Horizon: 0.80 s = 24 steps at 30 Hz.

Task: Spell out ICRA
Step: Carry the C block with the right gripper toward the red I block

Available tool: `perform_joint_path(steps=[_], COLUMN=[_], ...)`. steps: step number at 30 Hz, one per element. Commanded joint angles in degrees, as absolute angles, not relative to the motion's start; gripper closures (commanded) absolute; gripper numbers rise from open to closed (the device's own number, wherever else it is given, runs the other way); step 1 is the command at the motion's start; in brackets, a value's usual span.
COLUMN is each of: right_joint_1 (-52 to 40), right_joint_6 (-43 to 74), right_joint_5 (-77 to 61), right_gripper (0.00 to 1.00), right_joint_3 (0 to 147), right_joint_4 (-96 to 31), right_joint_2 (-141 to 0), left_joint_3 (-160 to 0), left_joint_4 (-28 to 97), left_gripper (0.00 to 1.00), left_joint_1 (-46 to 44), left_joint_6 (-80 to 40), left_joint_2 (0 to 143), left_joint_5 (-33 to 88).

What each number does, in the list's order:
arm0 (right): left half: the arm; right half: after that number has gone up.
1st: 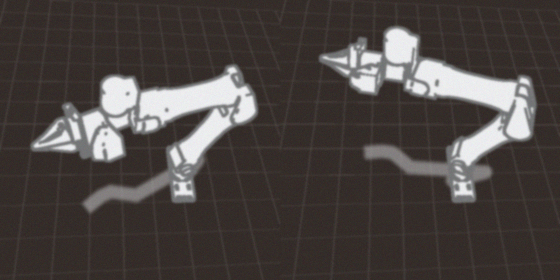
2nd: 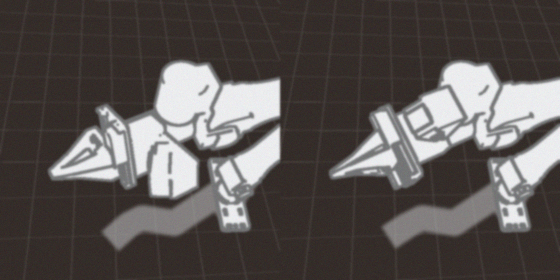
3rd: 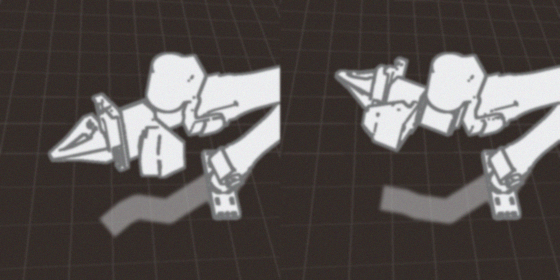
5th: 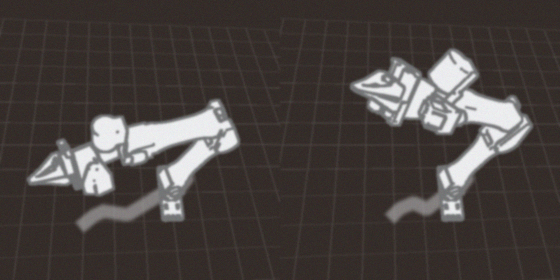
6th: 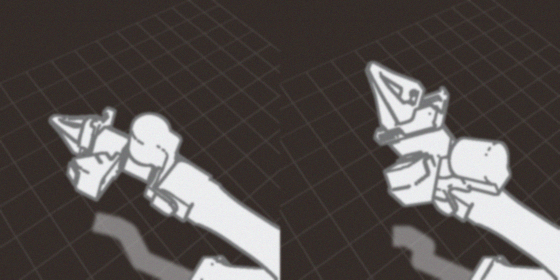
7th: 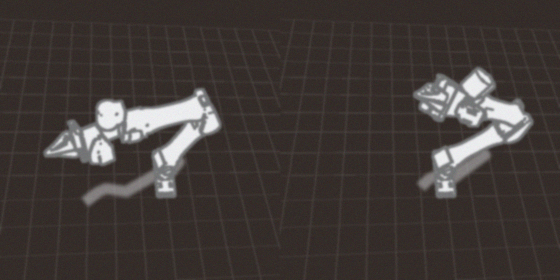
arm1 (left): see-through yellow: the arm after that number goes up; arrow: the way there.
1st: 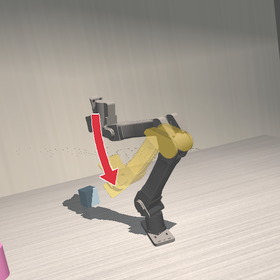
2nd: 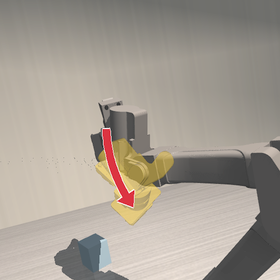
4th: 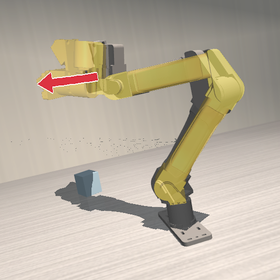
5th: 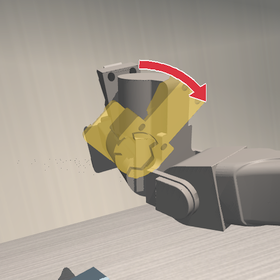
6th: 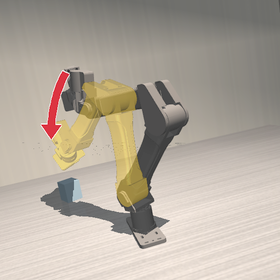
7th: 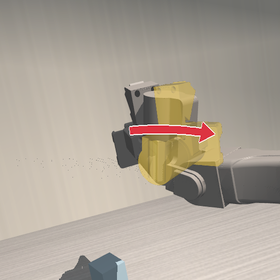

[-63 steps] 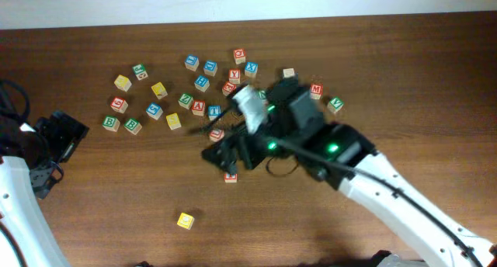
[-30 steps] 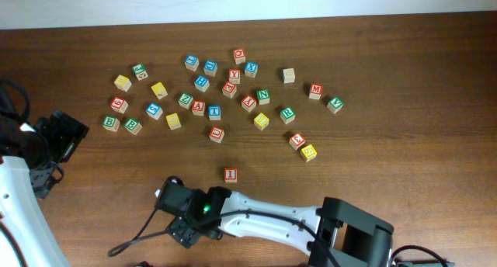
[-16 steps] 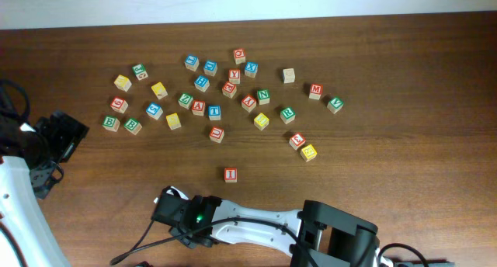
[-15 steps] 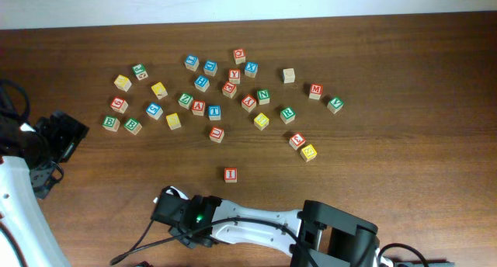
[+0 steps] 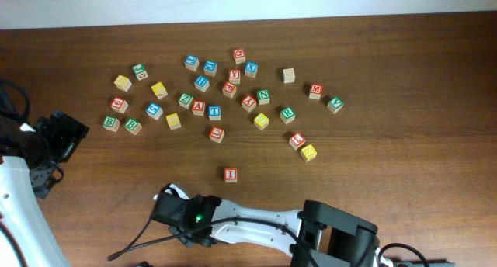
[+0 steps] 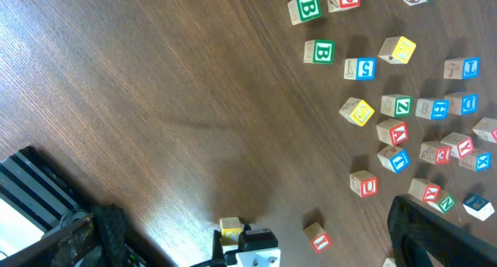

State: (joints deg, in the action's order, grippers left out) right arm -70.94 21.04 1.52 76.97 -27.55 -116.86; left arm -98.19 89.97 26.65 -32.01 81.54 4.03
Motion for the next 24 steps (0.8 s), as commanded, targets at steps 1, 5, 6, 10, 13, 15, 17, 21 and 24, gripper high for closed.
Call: perform_joint_path(steps=[1, 5, 6, 10, 13, 15, 17, 21, 24], right_joint_1=[-70.5, -68.47, -67.83, -67.37, -67.37, -67.66, -68.34, -70.11, -70.11], right_joint_6=[24.38, 27.7, 27.99, 27.97, 27.99, 28.08, 29.71, 29.74, 30.98], right_joint_5=[2.22, 2.17, 2.2, 2.2, 2.22, 2.22, 2.2, 2.28, 3.55], right_gripper=[0.65, 0.68, 0.69, 0.69, 0.62, 0.61, 0.61, 0.6, 0.59], right_joint_3=[78.72, 78.72, 78.72, 78.72, 78.72, 78.54, 78.24, 78.22, 78.0], right_joint_4=[-28.49, -30.68, -31.51, -32.62, -32.77, -32.75, -32.67, -31.86, -31.9], right_joint_2=[-116.05, -113.03, -112.18, -110.83, -110.85, -111.35, -112.99, -114.87, -114.93], left_joint_3=[-98.67, -98.67, -98.67, -98.67, -98.67, -98.67, -98.67, -98.67, -98.67], left_joint_4=[90.06, 90.04, 90.06, 90.06, 90.06, 90.06, 90.04, 90.04, 90.06], left_gripper=[0.01, 0.01, 0.01, 0.01, 0.01, 0.01, 0.01, 0.01, 0.01], left_joint_1=[26.92, 26.92, 26.92, 26.92, 26.92, 26.92, 26.92, 26.92, 26.92], left_joint_6=[-32.53, -32.53, -32.53, -32.53, -32.53, -32.53, -32.53, -32.53, -32.53], left_joint_2=[81.3, 81.3, 81.3, 81.3, 81.3, 81.3, 81.3, 81.3, 81.3], left_joint_5=[3.38, 3.38, 3.38, 3.38, 3.38, 3.38, 3.38, 3.38, 3.38])
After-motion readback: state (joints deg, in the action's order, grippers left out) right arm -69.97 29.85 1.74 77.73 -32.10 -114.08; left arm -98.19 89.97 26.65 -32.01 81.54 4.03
